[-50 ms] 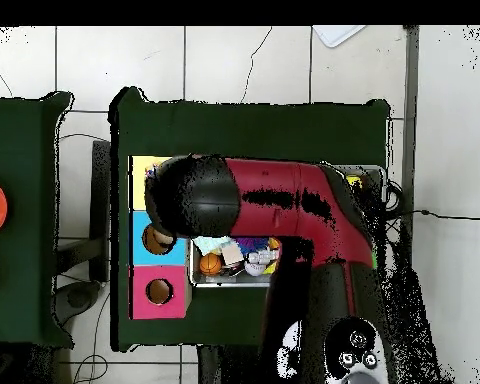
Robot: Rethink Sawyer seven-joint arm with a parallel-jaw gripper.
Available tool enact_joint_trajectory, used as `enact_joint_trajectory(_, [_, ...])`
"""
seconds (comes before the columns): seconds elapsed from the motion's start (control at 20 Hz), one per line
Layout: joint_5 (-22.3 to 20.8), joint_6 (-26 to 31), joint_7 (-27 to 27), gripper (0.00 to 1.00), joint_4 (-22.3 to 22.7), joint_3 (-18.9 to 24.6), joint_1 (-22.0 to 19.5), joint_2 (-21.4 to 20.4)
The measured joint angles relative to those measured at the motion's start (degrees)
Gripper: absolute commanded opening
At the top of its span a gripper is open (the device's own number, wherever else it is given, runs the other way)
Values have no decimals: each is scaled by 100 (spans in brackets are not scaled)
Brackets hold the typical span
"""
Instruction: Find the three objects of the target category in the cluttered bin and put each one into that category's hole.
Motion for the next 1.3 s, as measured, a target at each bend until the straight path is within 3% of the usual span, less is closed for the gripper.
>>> enact_joint_trajectory(0.4, [0, -43, 0, 0, -458, 35, 117, 288])
enact_joint_trajectory(1.3, [-1, -312, 0, 0, -962, 36, 377, 836])
